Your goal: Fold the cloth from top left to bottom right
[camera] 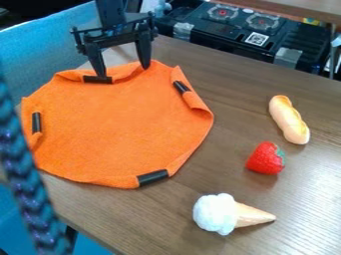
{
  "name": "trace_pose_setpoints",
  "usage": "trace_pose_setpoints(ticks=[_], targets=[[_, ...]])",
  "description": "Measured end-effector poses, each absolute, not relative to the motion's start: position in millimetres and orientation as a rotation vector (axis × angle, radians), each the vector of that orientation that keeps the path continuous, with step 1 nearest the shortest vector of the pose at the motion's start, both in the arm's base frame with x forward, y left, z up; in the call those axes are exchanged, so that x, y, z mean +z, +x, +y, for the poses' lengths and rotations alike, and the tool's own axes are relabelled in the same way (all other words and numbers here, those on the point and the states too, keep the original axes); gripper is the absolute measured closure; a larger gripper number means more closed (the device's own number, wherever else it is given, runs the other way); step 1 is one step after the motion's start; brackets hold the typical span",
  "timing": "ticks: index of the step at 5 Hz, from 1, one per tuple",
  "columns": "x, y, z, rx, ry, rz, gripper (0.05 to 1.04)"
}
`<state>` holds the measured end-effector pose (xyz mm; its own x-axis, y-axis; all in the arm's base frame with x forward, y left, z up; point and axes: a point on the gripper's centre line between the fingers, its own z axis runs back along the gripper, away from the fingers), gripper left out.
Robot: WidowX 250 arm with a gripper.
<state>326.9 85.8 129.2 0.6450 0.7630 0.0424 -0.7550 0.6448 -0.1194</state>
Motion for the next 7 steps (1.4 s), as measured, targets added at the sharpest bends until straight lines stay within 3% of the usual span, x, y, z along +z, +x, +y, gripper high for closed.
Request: trace_pose_setpoints(ticks=[2, 4, 5, 6, 7], targets=[[122, 328, 110, 0.790, -0.129, -0.046, 0.083], [130, 337, 163, 0.493, -0.108, -0.134, 0.083], [117, 339, 173, 0.323, -0.063, -0.209, 0.084], [119, 342, 175, 0.150, -0.042, -0.360, 0.084], [125, 349, 186, 0.070, -0.015, -0.450, 0.084]])
